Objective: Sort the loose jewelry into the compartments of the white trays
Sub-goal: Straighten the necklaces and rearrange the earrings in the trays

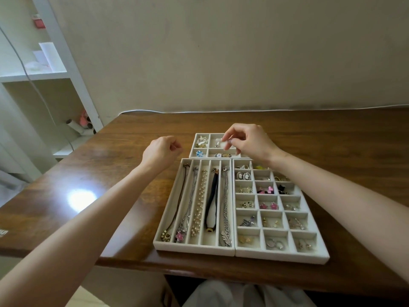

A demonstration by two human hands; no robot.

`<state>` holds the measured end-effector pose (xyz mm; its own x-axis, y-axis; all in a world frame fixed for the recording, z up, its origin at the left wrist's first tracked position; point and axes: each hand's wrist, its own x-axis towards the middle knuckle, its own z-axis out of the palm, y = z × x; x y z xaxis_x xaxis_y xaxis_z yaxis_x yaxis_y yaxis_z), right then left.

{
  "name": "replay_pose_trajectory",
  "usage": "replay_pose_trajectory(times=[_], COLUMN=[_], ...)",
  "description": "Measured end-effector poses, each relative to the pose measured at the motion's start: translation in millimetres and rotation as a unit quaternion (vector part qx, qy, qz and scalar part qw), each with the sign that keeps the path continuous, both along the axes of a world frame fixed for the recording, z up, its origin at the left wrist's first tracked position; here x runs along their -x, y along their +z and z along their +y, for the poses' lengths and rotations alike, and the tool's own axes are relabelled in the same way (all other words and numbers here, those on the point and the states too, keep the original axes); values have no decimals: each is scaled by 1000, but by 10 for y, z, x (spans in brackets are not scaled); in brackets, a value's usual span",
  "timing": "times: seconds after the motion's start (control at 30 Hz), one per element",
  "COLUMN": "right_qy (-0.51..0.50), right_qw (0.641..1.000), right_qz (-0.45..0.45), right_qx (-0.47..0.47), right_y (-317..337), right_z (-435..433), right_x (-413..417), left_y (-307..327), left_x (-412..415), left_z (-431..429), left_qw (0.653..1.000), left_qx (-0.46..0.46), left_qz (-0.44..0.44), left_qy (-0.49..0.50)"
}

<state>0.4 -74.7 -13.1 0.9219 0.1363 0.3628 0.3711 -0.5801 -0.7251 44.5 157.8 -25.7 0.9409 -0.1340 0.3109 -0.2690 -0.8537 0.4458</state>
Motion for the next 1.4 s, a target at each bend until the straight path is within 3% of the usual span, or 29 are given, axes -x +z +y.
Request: replay_pose_trajectory(times=[0.13,0.3,0.5,0.8,1.27,1.4], right_qy=[-6,-22,-32,-13,15,12], right_qw=[1000,998,991,982,980,970], right_qz=[7,24,25,35,60,70], right_qx=[6,47,131,187,188,232], right_y=[24,12,-8,-13,-1,48], right_z=[-108,-316,-547,-578,-678,-655], right_x=[50,101,162,96,25,27], left_y=[24,75,130,170,181,199], left_x=[51,163,203,129,120,101], left_z=[-117,-465,-857,-1171,-1249,-1258], left_qw=[1000,989,967,941,932,928], left_qx=[-6,-1,-103,-241,-246,-247], left_qz=[-24,-20,-6,40,53,76], left_qy=[-12,-144,-232,-235,-263,-270])
